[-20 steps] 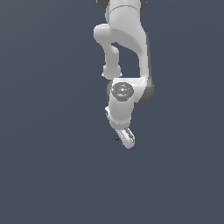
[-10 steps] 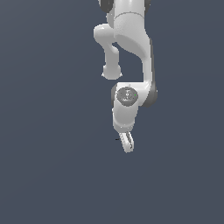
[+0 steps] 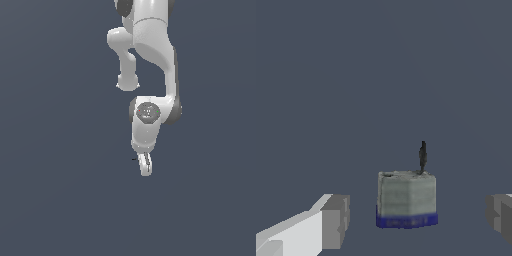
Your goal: Pick up the object and move it to a goal position.
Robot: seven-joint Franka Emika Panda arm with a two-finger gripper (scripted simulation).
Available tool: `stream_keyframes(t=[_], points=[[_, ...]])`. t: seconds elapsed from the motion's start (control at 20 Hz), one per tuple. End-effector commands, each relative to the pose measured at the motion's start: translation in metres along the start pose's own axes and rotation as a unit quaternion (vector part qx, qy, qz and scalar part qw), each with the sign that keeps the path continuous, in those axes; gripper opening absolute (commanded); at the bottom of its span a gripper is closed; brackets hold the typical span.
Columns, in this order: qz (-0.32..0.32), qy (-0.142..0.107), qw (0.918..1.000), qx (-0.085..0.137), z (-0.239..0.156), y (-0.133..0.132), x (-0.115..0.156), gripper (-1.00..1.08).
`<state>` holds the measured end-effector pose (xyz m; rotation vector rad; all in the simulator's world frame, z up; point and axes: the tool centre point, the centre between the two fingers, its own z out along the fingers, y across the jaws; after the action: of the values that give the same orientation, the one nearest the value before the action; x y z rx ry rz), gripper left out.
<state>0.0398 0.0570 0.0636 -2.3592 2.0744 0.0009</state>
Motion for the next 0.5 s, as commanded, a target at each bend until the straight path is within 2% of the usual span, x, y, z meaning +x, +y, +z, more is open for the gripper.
stream_keyframes(t=[0.0,0.45], points=[[0.007,0.000,1.0000,0.000,0.001,0.000,-0.001,1.00],[0.007,0.000,1.0000,0.000,0.015,0.000,-0.001,1.00]])
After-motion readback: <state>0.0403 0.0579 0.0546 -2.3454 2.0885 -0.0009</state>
